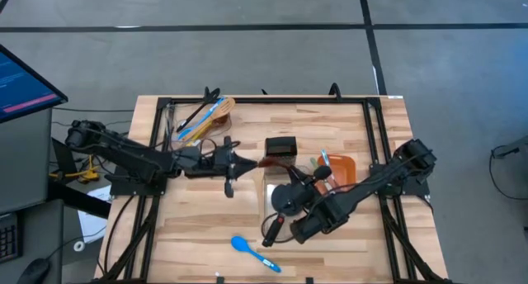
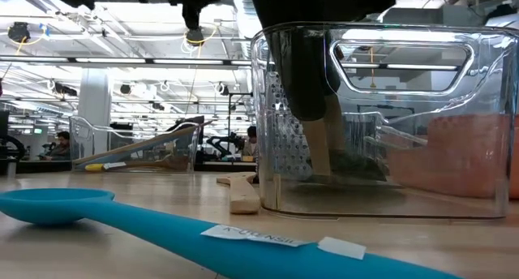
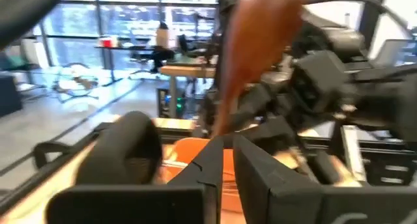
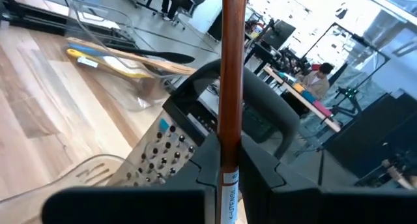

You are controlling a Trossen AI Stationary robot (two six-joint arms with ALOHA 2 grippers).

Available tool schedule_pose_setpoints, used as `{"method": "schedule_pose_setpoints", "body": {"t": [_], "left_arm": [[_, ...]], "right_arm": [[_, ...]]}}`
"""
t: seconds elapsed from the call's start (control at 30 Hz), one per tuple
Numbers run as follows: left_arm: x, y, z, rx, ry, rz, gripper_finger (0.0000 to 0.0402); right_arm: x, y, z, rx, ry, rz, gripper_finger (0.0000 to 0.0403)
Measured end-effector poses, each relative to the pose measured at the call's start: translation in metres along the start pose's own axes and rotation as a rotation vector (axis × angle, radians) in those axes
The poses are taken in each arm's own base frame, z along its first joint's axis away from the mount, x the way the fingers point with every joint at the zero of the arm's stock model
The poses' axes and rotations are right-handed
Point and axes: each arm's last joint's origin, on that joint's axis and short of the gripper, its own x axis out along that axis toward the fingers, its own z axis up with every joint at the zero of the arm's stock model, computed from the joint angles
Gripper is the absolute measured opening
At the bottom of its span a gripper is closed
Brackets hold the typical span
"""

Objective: Pick & Place Kitchen Items
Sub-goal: Put the brown ladle into the top transparent bin

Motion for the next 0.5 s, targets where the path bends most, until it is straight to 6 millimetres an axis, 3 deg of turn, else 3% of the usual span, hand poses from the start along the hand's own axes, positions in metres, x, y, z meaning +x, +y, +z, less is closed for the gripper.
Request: {"method": "schedule_pose_setpoints", "body": {"t": [0.17,0.5], "left_arm": [[0.003,0.008,-0.001,-0.020,0.000,0.033,0.0065],[0.006,0.001,-0.004,-0.038,-0.017,0.005,0.0142]], "right_arm": [[0.006,0.002,0.004,-0.037,0.004,-0.010,0.0023],[0.017,0.002,0.007,0.007,0.017,-0.033,0.0023]]}}
